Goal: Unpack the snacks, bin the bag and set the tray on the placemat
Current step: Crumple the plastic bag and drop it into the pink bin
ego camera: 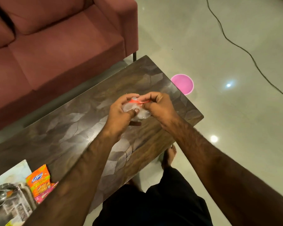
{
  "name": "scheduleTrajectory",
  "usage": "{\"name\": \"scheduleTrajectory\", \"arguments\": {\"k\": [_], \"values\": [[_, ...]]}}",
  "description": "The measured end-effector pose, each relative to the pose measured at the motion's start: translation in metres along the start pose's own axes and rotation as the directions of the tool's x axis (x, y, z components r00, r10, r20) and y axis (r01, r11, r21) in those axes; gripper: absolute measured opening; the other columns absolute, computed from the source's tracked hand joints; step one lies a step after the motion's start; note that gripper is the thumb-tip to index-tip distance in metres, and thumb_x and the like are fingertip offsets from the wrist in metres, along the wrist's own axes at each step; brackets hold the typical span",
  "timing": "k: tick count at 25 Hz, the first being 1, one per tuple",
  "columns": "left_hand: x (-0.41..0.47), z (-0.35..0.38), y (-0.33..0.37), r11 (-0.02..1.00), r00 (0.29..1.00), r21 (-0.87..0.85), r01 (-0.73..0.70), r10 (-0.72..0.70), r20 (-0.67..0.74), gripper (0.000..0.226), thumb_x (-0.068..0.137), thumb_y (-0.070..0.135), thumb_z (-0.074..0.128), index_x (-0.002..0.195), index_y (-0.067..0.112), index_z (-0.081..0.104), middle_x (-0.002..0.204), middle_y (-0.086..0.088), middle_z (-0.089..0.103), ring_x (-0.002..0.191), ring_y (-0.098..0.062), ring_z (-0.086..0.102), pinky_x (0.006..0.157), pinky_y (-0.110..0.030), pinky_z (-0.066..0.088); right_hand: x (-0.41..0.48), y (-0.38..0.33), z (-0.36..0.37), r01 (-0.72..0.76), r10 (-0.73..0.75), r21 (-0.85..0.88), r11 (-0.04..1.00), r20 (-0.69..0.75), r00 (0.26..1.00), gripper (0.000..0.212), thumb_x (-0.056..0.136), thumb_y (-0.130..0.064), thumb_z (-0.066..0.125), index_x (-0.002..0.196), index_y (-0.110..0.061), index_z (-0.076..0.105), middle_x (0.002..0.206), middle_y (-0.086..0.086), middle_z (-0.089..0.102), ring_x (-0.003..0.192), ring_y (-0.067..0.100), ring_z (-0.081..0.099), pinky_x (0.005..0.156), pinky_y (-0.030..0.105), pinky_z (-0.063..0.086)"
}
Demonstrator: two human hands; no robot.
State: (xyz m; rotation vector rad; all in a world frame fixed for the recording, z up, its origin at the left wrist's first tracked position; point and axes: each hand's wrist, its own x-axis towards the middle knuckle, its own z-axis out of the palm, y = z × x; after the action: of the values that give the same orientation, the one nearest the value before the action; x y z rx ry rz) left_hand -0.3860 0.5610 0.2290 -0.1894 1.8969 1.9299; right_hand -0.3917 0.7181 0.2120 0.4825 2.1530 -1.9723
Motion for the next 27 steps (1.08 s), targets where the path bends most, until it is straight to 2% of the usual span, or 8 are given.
{"name": "scheduleTrajectory", "arguments": {"k": [3,6,9,12,17,20,23,27], "values": [[0.052,0.043,-0.004,0.998,0.989,-0.013,0.057,-0.059,-0.135,0.033,0.091,-0.006,0.059,0.113,0.016,0.067,0.116,-0.012,0.07,0.09,-0.033,0.076,0.064,-0.05,0.063,0.031,0.009,-0.045,0.043,-0.044,0.012,0.999,0.133,0.99,0.043,0.084,0.012,0.071,0.119,-0.01,0.078,0.122,0.007,0.076,0.114,0.022,0.073,0.097,0.036,0.064],[0.112,0.1,-0.012,0.994,0.969,-0.028,0.11,-0.113,-0.222,0.031,0.088,-0.007,0.057,0.11,0.013,0.066,0.112,-0.01,0.075,0.099,-0.031,0.075,0.073,-0.052,0.063,0.067,0.022,-0.098,0.104,-0.075,-0.104,0.989,0.25,0.965,0.06,0.081,0.004,0.082,0.13,-0.029,0.069,0.134,-0.004,0.067,0.124,0.009,0.064,0.102,0.014,0.053],[0.159,0.16,-0.012,0.961,0.953,-0.06,0.268,-0.274,-0.132,0.035,0.092,-0.002,0.054,0.121,0.016,0.06,0.117,-0.012,0.072,0.1,-0.03,0.073,0.072,-0.047,0.063,0.103,0.041,-0.148,0.109,-0.086,-0.26,0.96,0.099,0.991,0.052,0.083,-0.011,0.084,0.127,-0.037,0.073,0.134,-0.008,0.069,0.122,0.002,0.063,0.107,0.021,0.052],[0.211,0.222,-0.015,0.91,0.912,-0.055,0.411,-0.411,0.015,0.039,0.098,0.011,0.052,0.133,0.028,0.052,0.122,-0.015,0.067,0.094,-0.025,0.069,0.082,-0.049,0.06,0.149,0.069,-0.211,0.045,-0.057,-0.285,0.958,-0.033,0.998,0.044,0.086,-0.001,0.08,0.124,-0.024,0.079,0.129,-0.005,0.073,0.116,0.001,0.066,0.104,0.02,0.053],[0.298,0.281,-0.043,0.921,0.917,0.189,0.342,-0.371,0.148,0.055,0.099,0.019,0.059,0.149,0.032,0.039,0.14,0.006,0.054,0.124,-0.016,0.055,0.088,-0.03,0.052,0.24,0.128,-0.282,-0.029,-0.049,-0.297,0.954,-0.252,0.966,0.045,0.088,0.007,0.074,0.127,-0.017,0.075,0.138,0.008,0.07,0.129,0.024,0.064,0.112,0.047,0.055],[0.367,0.308,-0.079,0.906,0.921,0.323,0.272,-0.342,0.185,0.063,0.097,0.008,0.061,0.153,0.024,0.035,0.136,0.005,0.053,0.125,-0.016,0.054,0.1,-0.033,0.052,0.298,0.164,-0.306,-0.088,-0.032,-0.345,0.934,-0.327,0.944,0.048,0.091,0.006,0.072,0.134,-0.015,0.072,0.145,0.01,0.059,0.133,0.025,0.059,0.111,0.047,0.055],[0.434,0.332,-0.118,0.855,0.945,0.49,0.169,-0.282,0.166,0.067,0.093,0.009,0.066,0.152,0.02,0.035,0.146,0.0,0.052,0.132,-0.021,0.052,0.107,-0.04,0.051,0.352,0.202,-0.324,-0.084,-0.051,-0.439,0.894,-0.287,0.956,0.054,0.094,0.002,0.067,0.145,-0.015,0.063,0.156,0.016,0.045,0.14,0.034,0.053,0.114,0.047,0.053],[0.49,0.345,-0.158,0.755,0.954,0.643,0.127,-0.27,0.129,0.071,0.094,0.004,0.061,0.156,0.013,0.029,0.157,-0.007,0.041,0.14,-0.026,0.044,0.111,-0.033,0.042,0.414,0.25,-0.339,-0.098,-0.069,-0.603,0.791,-0.248,0.966,0.067,0.094,-0.005,0.063,0.157,-0.022,0.049,0.166,0.016,0.031,0.137,0.04,0.056,0.11,0.048,0.054]]}}
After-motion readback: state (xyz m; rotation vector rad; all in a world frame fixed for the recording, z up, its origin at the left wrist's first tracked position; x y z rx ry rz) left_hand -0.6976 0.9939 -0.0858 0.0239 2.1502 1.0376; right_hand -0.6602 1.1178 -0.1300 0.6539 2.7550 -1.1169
